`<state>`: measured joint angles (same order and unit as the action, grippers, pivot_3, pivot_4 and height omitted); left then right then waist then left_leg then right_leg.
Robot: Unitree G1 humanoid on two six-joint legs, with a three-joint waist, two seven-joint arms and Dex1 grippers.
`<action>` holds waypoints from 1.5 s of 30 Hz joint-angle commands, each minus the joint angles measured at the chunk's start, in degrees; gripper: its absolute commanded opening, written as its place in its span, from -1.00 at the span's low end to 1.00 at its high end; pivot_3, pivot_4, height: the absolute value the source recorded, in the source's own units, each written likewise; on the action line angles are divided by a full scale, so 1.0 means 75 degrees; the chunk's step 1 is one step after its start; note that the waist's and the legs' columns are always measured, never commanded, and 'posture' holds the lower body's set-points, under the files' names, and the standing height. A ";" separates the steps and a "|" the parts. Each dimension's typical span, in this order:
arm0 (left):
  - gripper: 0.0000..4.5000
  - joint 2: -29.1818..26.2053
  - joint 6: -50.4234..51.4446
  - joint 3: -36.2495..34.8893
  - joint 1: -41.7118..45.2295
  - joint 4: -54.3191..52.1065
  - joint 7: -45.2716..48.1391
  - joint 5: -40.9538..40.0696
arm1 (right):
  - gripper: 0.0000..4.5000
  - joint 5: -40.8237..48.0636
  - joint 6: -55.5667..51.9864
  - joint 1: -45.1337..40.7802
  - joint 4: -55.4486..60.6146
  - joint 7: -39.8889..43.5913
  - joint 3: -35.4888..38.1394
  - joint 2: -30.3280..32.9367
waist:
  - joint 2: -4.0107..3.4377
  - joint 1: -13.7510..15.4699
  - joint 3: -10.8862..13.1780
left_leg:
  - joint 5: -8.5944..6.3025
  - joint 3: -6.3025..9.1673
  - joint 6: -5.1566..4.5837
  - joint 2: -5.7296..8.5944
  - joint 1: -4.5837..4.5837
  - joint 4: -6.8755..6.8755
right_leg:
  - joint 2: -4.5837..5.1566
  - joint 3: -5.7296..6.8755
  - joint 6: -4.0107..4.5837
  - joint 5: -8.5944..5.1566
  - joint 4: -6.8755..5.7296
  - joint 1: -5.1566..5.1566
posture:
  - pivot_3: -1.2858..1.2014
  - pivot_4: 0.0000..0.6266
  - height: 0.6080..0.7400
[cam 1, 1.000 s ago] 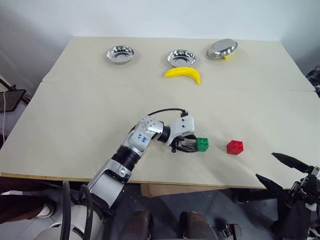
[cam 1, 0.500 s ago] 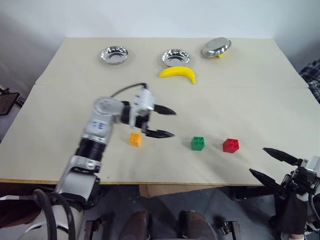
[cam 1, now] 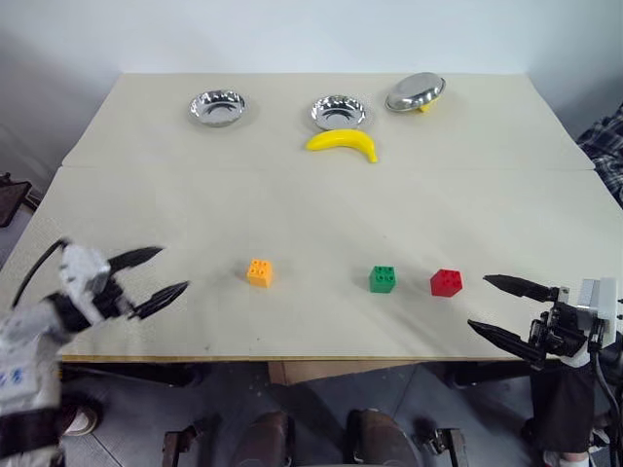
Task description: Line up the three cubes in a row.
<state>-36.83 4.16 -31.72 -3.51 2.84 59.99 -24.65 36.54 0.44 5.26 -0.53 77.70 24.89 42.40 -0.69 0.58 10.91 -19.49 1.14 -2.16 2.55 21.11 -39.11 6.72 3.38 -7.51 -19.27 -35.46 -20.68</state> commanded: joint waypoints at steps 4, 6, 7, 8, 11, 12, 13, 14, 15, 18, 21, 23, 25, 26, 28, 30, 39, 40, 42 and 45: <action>0.98 0.0724 0.0159 -0.0451 -0.1931 -0.2062 -0.0713 -0.0590 | 1.00 -0.0039 0.0529 -0.0283 -0.0252 0.0483 0.0019 0.0085 | 0.0003 0.0114 0.0001 | -0.0003 -0.0002 0.0000 -0.0004 -0.0003 -0.0001 | -0.0001 -0.0009 0.0007 0.0003 0.0028 0.0009 | 0.03 -0.52 1.00; 0.98 0.0832 0.0285 -0.0273 -0.2138 -0.2516 -0.0840 -0.0710 | 1.00 -0.0119 0.0611 -0.0373 -0.0457 0.0569 -0.0012 0.0100 | 0.0001 0.0153 0.0000 | -0.0003 0.0002 0.0000 -0.0004 -0.0001 0.0000 | -0.0001 -0.0012 0.0012 0.0007 0.0046 0.0016 | 0.03 -0.52 1.00; 0.98 0.0872 0.0359 -0.0156 -0.2148 -0.2711 -0.0955 -0.0729 | 1.00 -0.0132 0.0591 -0.0391 -0.0516 0.0594 -0.0023 0.0109 | -0.0002 0.0153 -0.0001 | -0.0003 0.0003 0.0000 -0.0004 0.0001 0.0000 | -0.0001 -0.0013 0.0017 0.0009 0.0051 0.0017 | 0.03 -0.52 1.00; 0.98 0.0908 0.0498 0.0000 -0.2140 -0.2935 -0.1051 -0.0788 | 1.00 -0.0150 0.0609 -0.0420 -0.0573 0.0617 -0.0028 0.0111 | -0.0002 0.0142 -0.0002 | -0.0003 0.0002 0.0000 -0.0003 0.0000 0.0000 | -0.0001 -0.0016 0.0018 0.0010 0.0052 0.0018 | 0.03 -0.52 1.00; 0.98 0.0925 0.1076 0.0878 -0.1931 -0.3700 -0.1706 -0.0426 | 1.00 -0.0187 0.0600 -0.0417 -0.0632 0.0609 -0.0032 0.0128 | -0.0011 0.0096 -0.0006 | -0.0004 -0.0004 -0.0001 -0.0003 -0.0001 0.0007 | -0.0004 -0.0021 0.0019 0.0010 0.0053 0.0015 | 0.03 -0.52 1.00; 0.98 0.0959 0.1335 0.1135 -0.1791 -0.3888 -0.2076 -0.0279 | 1.00 -0.0199 0.0599 -0.0396 -0.0647 0.0605 -0.0030 0.0127 | -0.0013 0.0092 -0.0008 | -0.0004 -0.0006 -0.0001 -0.0003 -0.0002 0.0009 | -0.0006 -0.0022 0.0018 0.0011 0.0052 0.0013 | 0.03 -0.52 1.00; 0.98 0.0976 0.1526 0.1286 -0.1700 -0.4008 -0.2346 -0.0208 | 1.00 -0.0209 0.0601 -0.0385 -0.0659 0.0606 -0.0027 0.0125 | -0.0014 0.0093 -0.0008 | -0.0004 -0.0006 0.0000 -0.0004 -0.0003 0.0010 | -0.0009 -0.0023 0.0018 0.0011 0.0051 0.0013 | 0.03 -0.52 1.00; 0.98 0.1069 0.2148 0.1494 -0.1526 -0.4263 -0.2902 -0.0275 | 1.00 -0.0221 0.0611 -0.0344 -0.0655 0.0604 -0.0008 0.0123 | -0.0014 0.0093 -0.0008 | -0.0004 -0.0006 0.0000 -0.0005 -0.0003 0.0010 | -0.0013 -0.0023 0.0018 0.0011 0.0050 0.0013 | 0.03 -0.52 1.00; 0.98 0.1208 0.2682 0.1886 -0.1185 -0.4508 -0.3485 -0.0106 | 1.00 -0.0226 0.0599 -0.0282 -0.0629 0.0605 0.0015 0.0129 | -0.0015 0.0096 -0.0008 | -0.0003 -0.0006 0.0001 -0.0008 -0.0003 0.0010 | -0.0017 -0.0023 0.0017 0.0011 0.0049 0.0012 | 0.03 -0.52 1.00; 0.98 0.1499 0.3694 0.2755 -0.0363 -0.4977 -0.4593 0.0289 | 1.00 -0.0206 0.0529 -0.0144 -0.0523 0.0554 0.0050 0.0151 | -0.0016 0.0128 -0.0009 | -0.0002 -0.0005 0.0000 -0.0005 -0.0001 0.0004 | -0.0019 -0.0022 0.0012 0.0014 0.0042 0.0013 | 0.03 -0.52 1.00; 0.98 0.2051 0.4463 0.3217 0.0411 -0.4871 -0.5649 0.0541 | 1.00 -0.0172 0.0453 -0.0058 -0.0375 0.0468 0.0103 0.0166 | -0.0017 0.0123 -0.0011 | -0.0002 -0.0008 0.0001 -0.0002 -0.0005 0.0003 | -0.0022 -0.0026 0.0007 0.0017 0.0018 0.0010 | 0.03 -0.52 1.00; 0.98 0.2081 0.4688 0.3639 0.0727 -0.4710 -0.5803 0.0813 | 1.00 -0.0164 0.0414 0.0008 -0.0267 0.0407 0.0128 0.0164 | -0.0017 0.0115 -0.0011 | 0.0000 -0.0010 0.0004 -0.0003 -0.0003 0.0004 | -0.0027 -0.0026 0.0007 0.0016 -0.0009 0.0000 | 0.03 -0.52 1.00; 0.98 0.2157 0.4867 0.3785 0.0935 -0.4558 -0.6030 0.0987 | 1.00 -0.0142 0.0365 0.0066 -0.0151 0.0342 0.0141 0.0163 | -0.0018 0.0101 -0.0011 | 0.0001 -0.0015 0.0006 -0.0004 -0.0004 0.0004 | -0.0030 -0.0028 0.0007 0.0016 -0.0009 -0.0001 | 0.03 -0.52 1.00; 0.98 0.2179 0.4990 0.3806 0.1015 -0.4480 -0.6150 0.1050 | 1.00 -0.0127 0.0341 0.0100 -0.0085 0.0313 0.0158 0.0170 | -0.0018 0.0099 -0.0011 | 0.0001 -0.0017 0.0007 -0.0004 -0.0004 0.0004 | -0.0031 -0.0030 0.0007 0.0016 -0.0008 -0.0001 | 0.03 -0.52 1.00; 0.98 0.2111 0.5142 0.3909 0.1063 -0.4381 -0.6170 0.1139 | 1.00 -0.0114 0.0323 0.0126 -0.0023 0.0258 0.0191 0.0182 | -0.0017 0.0103 -0.0011 | 0.0002 -0.0017 0.0008 -0.0006 -0.0004 0.0004 | -0.0033 -0.0032 0.0007 0.0016 -0.0007 -0.0003 | 0.03 -0.52 1.00; 0.98 0.2090 0.5263 0.3967 0.1069 -0.4336 -0.6163 0.1171 | 1.00 -0.0109 0.0303 0.0139 0.0020 0.0209 0.0228 0.0192 | -0.0017 0.0113 -0.0011 | 0.0001 -0.0017 0.0008 -0.0006 -0.0004 0.0004 | -0.0032 -0.0032 0.0007 0.0016 -0.0003 -0.0003 | 0.03 -0.52 1.00; 0.00 0.2438 0.4955 0.4166 0.1263 -0.3886 -0.6091 0.1253 | 1.00 -0.0157 0.0252 0.0256 0.0249 0.0021 0.0214 0.0093 | -0.0016 0.0134 -0.0011 | 0.0001 -0.0014 0.0009 -0.0004 -0.0001 0.0003 | -0.0028 -0.0034 0.0007 0.0016 0.0032 0.0001 | 0.03 -0.52 1.00; -0.13 0.2462 0.4928 0.4163 0.1264 -0.3861 -0.6085 0.1259 | 1.00 -0.0154 0.0246 0.0270 0.0261 0.0009 0.0212 0.0093 | -0.0017 0.0132 -0.0011 | 0.0001 -0.0014 0.0009 -0.0004 -0.0001 0.0003 | -0.0028 -0.0033 0.0007 0.0016 0.0032 0.0000 | 0.03 -0.52 1.00; -0.35 0.2447 0.4794 0.4150 0.1241 -0.3784 -0.6005 0.1262 | 1.00 -0.0143 0.0229 0.0308 0.0280 -0.0026 0.0219 0.0100 | -0.0017 0.0129 -0.0011 | 0.0001 -0.0014 0.0009 -0.0004 -0.0002 0.0003 | -0.0028 -0.0033 0.0007 0.0016 0.0032 0.0000 | 0.03 -0.52 1.00; -0.35 0.2130 0.3848 0.4032 0.1260 -0.3452 -0.5282 0.1207 | 1.00 -0.0134 0.0207 0.0466 0.0333 -0.0097 0.0303 0.0107 | -0.0016 0.0133 -0.0010 | 0.0002 -0.0015 0.0010 -0.0004 -0.0003 0.0003 | -0.0028 -0.0033 0.0007 0.0016 0.0032 0.0001 | 0.03 -0.52 1.00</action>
<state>-19.44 38.01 -0.64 5.87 -23.20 16.95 -15.40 34.42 2.20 8.02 0.30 77.40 25.14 42.67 -0.81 1.58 10.83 -19.48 1.02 -2.08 2.52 21.10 -39.09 6.51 3.14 -7.46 -19.14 -35.22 -20.68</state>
